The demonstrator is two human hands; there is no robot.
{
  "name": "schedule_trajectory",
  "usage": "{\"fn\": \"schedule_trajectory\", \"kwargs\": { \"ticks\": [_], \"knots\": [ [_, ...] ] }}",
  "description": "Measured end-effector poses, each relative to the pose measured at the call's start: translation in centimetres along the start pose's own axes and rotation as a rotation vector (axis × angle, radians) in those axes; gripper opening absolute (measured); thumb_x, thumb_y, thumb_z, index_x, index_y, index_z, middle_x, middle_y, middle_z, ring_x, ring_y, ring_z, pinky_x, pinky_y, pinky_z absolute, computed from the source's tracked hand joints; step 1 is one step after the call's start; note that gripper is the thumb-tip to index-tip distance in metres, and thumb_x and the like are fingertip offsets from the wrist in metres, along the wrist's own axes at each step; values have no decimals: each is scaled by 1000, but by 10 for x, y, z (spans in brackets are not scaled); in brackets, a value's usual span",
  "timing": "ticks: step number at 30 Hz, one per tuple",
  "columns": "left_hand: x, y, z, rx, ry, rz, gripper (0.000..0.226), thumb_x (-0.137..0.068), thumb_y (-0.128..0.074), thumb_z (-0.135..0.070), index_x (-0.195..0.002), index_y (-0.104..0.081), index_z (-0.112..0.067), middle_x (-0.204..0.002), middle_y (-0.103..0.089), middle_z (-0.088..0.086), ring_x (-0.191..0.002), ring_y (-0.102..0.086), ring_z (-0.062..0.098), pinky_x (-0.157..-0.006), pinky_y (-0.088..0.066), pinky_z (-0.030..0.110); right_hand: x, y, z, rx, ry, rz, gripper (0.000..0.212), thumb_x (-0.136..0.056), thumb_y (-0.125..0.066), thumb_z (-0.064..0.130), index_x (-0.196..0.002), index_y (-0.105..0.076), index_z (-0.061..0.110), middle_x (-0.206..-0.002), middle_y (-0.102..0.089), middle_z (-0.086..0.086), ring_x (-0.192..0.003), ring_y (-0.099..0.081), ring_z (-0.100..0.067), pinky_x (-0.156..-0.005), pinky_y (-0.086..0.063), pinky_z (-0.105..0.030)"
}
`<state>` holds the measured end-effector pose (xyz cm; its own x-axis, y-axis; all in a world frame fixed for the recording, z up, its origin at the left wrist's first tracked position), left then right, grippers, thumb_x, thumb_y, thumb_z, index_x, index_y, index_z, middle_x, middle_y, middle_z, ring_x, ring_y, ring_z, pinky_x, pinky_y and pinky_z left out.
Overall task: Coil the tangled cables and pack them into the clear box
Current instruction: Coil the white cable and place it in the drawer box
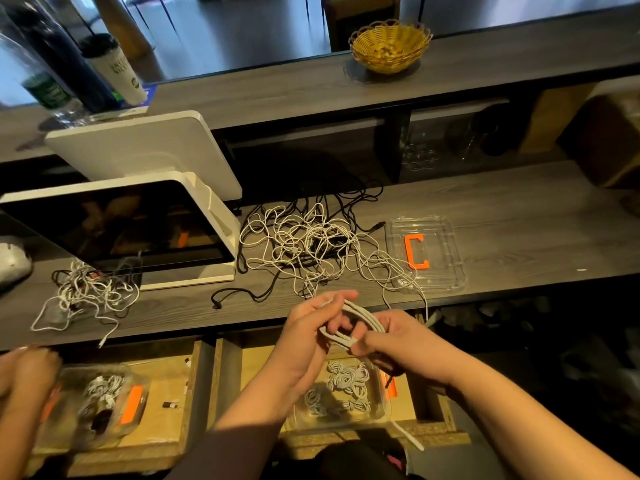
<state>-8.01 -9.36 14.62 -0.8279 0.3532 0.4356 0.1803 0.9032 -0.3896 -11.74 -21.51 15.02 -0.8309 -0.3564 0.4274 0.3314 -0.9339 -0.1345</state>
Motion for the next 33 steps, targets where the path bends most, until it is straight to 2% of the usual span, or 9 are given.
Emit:
{"fn": "schedule_trajectory", "kwargs": {
  "ticks": [3,7,10,16,21,24,26,29,33],
  "knots": [
    [-7,5,4,-25,53,66,20,-81,-71,-22,-94,-79,-9,-55,-43,5,-61,-50,15,-66,-42,29,-2,4,2,96,-31,9,6,-77,-69,12,-79,-65,9,-57,-46,1,-49,-36,-9,-49,-29,-22],
    [-9,-2,-1,-403,-43,26,44,-86,-66,-62,-88,-76,-20,-59,-53,2,-61,-49,15,-64,-41,26,-5,6,4,194,-32,4,9,-84,-68,7,-77,-63,8,-54,-47,7,-47,-39,-5,-49,-34,-16],
    [-8,-4,-1,-515,-107,-54,46,-79,-59,-58,-94,-72,-17,-68,-65,-6,-64,-58,7,-63,-47,18,-6,10,3,193,-44,-16,8,-79,-71,15,-76,-66,10,-59,-52,3,-54,-44,-9,-58,-38,-21],
    [-4,-2,1,-627,-155,-101,44,-82,-57,-58,-70,-64,-16,-59,-60,-4,-45,-49,6,-44,-37,20,-5,14,5,303,3,-36,10,-86,-68,9,-78,-63,13,-67,-53,0,-62,-45,-14,-58,-37,-27],
    [-6,6,-4,-493,-135,-209,39,-90,-59,-46,-70,-58,-12,-53,-52,-7,-40,-43,6,-37,-32,19,-5,25,13,358,83,-105,32,-78,-82,33,-94,-66,11,-76,-63,5,-68,-58,-10,-65,-48,-28],
    [-5,8,-2,-293,-58,-178,44,-84,-57,-53,-75,-51,-10,-49,-46,-5,-37,-38,7,-38,-30,19,0,32,19,279,166,-180,41,-78,-74,55,-85,-68,15,-71,-64,7,-66,-58,-7,-65,-46,-24],
    [-4,5,2,-172,-32,-154,43,-85,-56,-52,-77,-49,-11,-49,-44,-5,-36,-35,6,-38,-29,18,3,35,16,208,191,-235,46,-81,-66,61,-85,-70,15,-77,-69,-1,-72,-64,-17,-73,-51,-34],
    [-4,3,4,-63,-46,-188,43,-86,-55,-54,-76,-47,-13,-52,-42,-3,-36,-33,7,-37,-28,18,4,35,11,184,218,-273,42,-93,-59,49,-88,-70,9,-78,-70,-8,-72,-65,-26,-72,-51,-39],
    [-8,7,-4,-93,-140,-327,44,-88,-56,-55,-75,-50,-13,-57,-46,-2,-44,-40,9,-40,-31,19,7,30,5,350,171,-312,27,-101,-50,26,-84,-68,15,-66,-61,12,-62,-54,-1,-64,-43,-25]
  ]
}}
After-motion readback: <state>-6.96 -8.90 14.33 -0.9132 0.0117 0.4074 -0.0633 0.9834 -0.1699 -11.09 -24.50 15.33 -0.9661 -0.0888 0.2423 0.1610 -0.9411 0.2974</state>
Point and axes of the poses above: each hand's wrist, its own x-axis away from the middle knuckle, its own y-axis out of the back of the hand, z = x × y, the point moved 6 cm from there along -x, towards the middle knuckle
